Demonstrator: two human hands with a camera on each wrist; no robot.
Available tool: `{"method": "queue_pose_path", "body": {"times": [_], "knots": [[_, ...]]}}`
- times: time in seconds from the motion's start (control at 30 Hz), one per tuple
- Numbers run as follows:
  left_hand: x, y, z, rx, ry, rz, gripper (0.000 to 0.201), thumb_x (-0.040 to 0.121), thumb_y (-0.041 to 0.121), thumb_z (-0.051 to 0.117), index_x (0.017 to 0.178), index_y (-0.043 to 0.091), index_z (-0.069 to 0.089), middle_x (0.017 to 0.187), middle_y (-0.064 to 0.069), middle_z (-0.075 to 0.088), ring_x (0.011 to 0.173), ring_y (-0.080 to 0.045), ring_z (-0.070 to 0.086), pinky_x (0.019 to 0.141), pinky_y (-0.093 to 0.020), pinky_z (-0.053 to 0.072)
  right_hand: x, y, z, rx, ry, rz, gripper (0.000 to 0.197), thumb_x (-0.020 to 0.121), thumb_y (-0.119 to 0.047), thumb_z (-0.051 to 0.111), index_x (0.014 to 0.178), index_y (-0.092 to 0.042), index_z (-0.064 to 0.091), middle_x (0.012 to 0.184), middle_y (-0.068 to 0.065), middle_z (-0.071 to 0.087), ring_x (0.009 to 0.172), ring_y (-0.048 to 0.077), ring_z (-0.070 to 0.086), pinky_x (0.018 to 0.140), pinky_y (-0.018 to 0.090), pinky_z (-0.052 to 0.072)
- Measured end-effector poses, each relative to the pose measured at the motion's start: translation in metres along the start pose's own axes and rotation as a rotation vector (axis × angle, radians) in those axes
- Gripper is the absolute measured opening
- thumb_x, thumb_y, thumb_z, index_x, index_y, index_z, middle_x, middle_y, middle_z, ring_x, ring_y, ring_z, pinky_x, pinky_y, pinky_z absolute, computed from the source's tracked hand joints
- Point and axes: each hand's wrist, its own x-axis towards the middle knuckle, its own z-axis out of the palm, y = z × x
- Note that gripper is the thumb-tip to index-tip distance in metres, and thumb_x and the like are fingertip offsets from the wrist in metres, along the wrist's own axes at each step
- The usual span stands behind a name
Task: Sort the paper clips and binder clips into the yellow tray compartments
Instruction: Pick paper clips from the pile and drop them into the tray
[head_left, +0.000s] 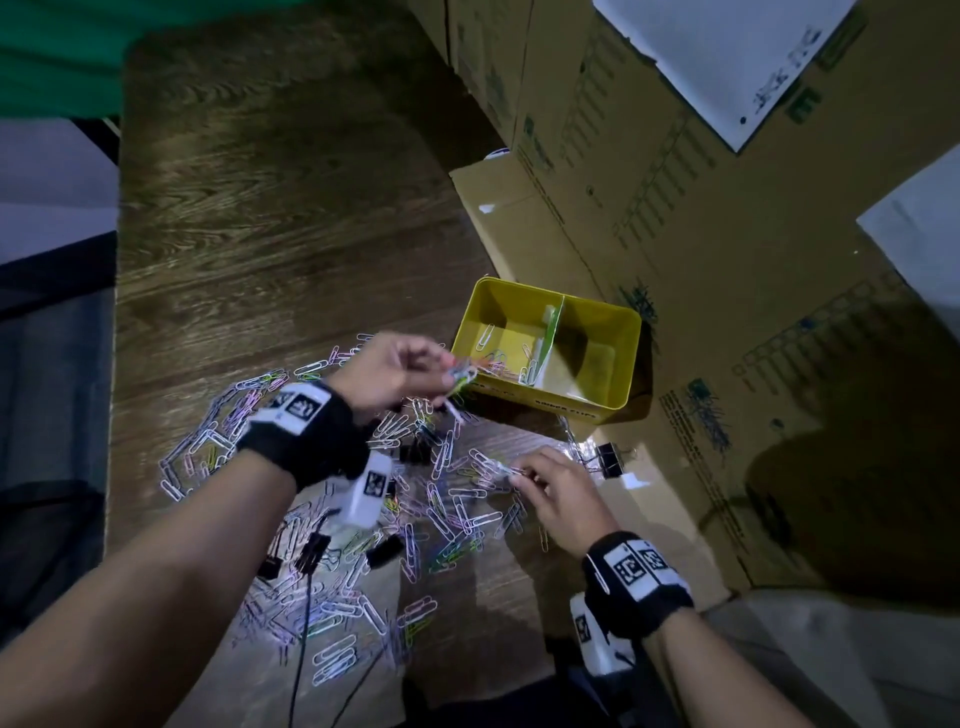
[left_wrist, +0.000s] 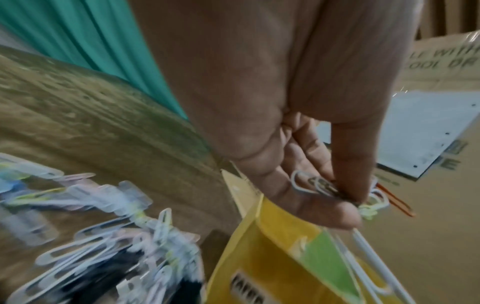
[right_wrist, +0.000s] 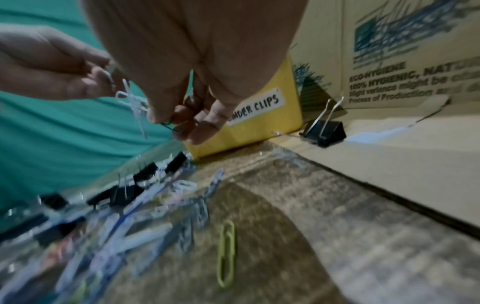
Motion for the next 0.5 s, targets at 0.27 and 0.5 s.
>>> {"method": "queue_pose_path", "body": {"times": [0.27,0.5], "knots": [[0.085,0.017,0.038,0.501,0.141,0.042,0.007,0.080,0.009,0.071,0.085,0.015,0.070,0.082,-0.003,0.070,0.072,-0.014,0.063,0.076,-0.027,0.052,0.020,-0.037,-0.052,0.237,0.383,-0.093,0.010,0.089,-0.016,0.064,0.097,-0.014,0.069,0.091,-0.003,0.062,0.082,0.009,0.060,0.073,0.017,0.050],[0.073,0.005,0.049,0.789,0.088,0.119,0.022,0.087,0.012,0.058,0.105,0.016,0.070,0.105,-0.004,0.070,0.097,-0.016,0.063,0.088,-0.020,0.042,0.079,-0.052,-0.090,-0.110,0.382,-0.041,0.018,0.091,-0.021,0.060,0.106,-0.012,0.067,0.097,0.001,0.062,0.083,0.010,0.053,0.078,0.016,0.042]]}}
